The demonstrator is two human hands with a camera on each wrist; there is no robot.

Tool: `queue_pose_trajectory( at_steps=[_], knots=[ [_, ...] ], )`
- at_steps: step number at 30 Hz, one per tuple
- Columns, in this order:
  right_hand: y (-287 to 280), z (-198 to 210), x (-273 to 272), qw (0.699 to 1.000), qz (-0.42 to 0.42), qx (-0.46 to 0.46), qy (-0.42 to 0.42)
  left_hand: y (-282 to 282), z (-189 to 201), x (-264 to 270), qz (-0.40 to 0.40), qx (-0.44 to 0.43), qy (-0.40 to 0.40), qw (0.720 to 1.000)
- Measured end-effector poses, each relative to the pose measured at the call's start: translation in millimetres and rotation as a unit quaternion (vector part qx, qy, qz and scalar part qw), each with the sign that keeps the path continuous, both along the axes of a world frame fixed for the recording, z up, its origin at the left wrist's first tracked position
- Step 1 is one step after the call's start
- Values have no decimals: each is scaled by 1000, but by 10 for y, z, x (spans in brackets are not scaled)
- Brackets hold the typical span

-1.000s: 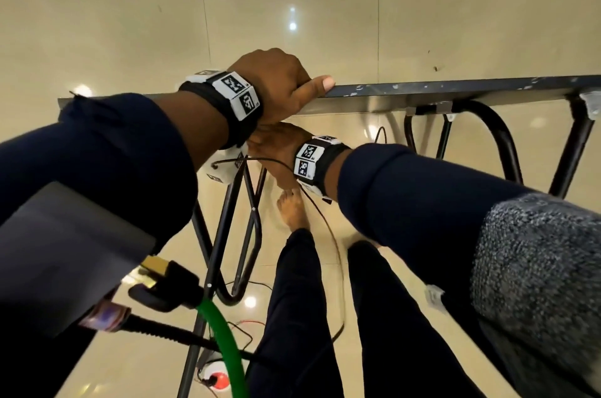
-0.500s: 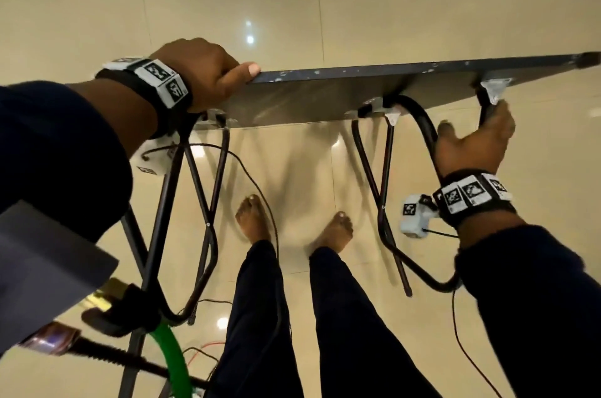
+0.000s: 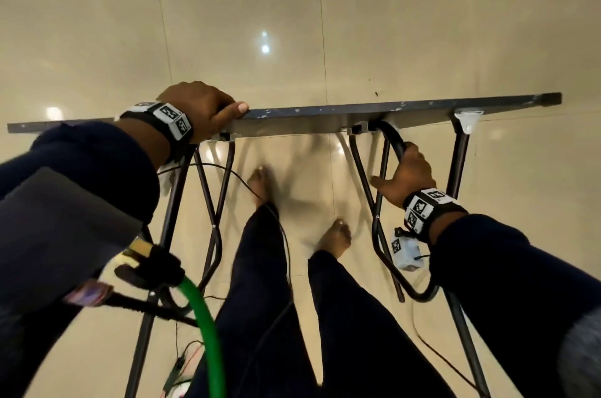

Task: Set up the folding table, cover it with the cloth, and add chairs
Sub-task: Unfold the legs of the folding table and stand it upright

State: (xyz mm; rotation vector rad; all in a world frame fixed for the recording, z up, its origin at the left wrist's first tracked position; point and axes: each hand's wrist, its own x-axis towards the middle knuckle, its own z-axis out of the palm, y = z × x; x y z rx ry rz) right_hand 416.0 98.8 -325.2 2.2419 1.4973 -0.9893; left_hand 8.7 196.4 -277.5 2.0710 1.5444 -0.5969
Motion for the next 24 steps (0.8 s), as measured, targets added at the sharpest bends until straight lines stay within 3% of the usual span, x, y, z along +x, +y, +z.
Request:
queue_pose_trajectory(
  at_steps=[5,7,10,13,15,18,21,24],
  knots=[
    [185,313,104,989,94,-115,4,-61,46,-16,-9,1,-19,1000],
    [333,622,153,992,120,-44,5,-66,27,-30,-21,-1,-38,999],
    [639,1088,299,982,120,143,-36,-83,50,-47,-3,-18,-45,999],
    [1041,1185,706,971,27,204,-122,-16,73,-26,-3,-37,-40,998],
    [1265,1029,1035,967,-73,108,-220,28,64,-40,4,-51,-37,998],
    [1471,804,1301,964,-199,-17,-175,53,42,-43,6,-53,-25,998],
    [1683,692,1405,974,-20,-79,-212,152,108,-48,63,-72,-9,995],
    [1783,773,1338,936,15,-210,-282,375,217,-395,224,-89,26,970]
  ],
)
